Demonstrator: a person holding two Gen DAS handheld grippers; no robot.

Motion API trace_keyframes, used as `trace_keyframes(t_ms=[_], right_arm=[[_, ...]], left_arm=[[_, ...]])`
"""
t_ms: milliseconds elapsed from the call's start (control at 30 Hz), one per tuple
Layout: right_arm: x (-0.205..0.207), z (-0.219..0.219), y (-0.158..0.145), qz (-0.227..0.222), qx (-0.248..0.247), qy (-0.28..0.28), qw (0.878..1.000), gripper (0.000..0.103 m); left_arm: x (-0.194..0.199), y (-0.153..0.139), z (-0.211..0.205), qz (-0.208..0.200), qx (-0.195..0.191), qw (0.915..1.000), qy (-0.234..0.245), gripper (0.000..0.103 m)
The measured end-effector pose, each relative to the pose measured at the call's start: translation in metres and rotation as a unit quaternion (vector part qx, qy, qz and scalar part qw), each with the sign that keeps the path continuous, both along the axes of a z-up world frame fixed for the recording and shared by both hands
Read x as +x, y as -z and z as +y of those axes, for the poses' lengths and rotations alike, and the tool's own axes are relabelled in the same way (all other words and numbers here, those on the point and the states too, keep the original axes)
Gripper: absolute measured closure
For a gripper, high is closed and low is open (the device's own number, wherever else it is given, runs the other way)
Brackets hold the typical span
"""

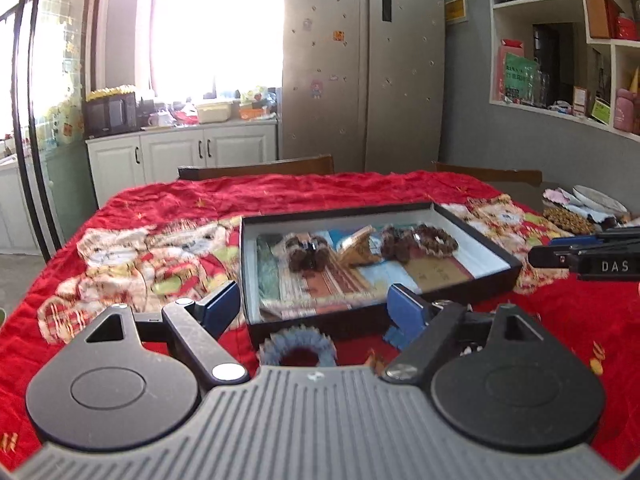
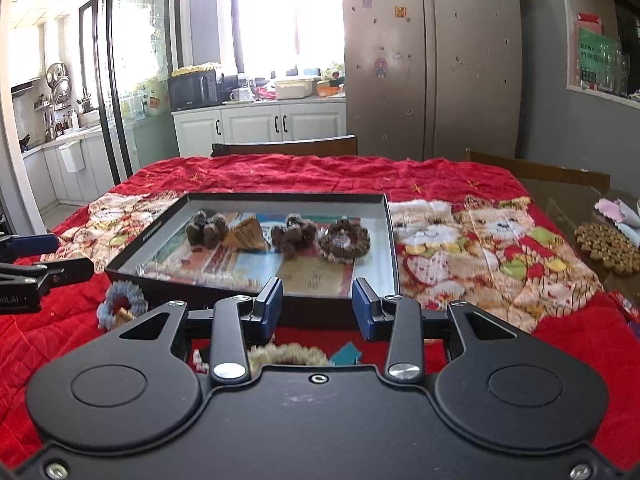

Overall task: Organize objects
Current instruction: 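Lift both open grippers out of the tray and back toward the table, then grasp a kraft-paper pyramid with the left gripper while the right grasps a cream rope ring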

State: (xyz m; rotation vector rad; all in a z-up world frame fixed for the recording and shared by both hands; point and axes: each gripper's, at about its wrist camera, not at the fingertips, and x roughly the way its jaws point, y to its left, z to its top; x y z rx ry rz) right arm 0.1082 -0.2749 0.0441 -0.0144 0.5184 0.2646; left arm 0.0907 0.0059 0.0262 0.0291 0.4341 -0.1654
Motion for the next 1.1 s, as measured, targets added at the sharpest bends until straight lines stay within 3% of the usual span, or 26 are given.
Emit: trace_keyframes(t_ms=[600, 1100], right_arm=[[-0.005, -0.003, 0.053, 0.054, 0.007, -0.002, 0.999, 0.066], [0.002, 0.0, 0.066, 0.065, 0.005, 0.001, 0.998, 0.074]], left_arm=[[-0.005, 0.052, -0.025, 0.021, 0.03, 0.9973, 0.064, 0.015], [0.003, 0.064, -0.03, 0.045, 0.03, 0.9951, 0.083, 0.036]])
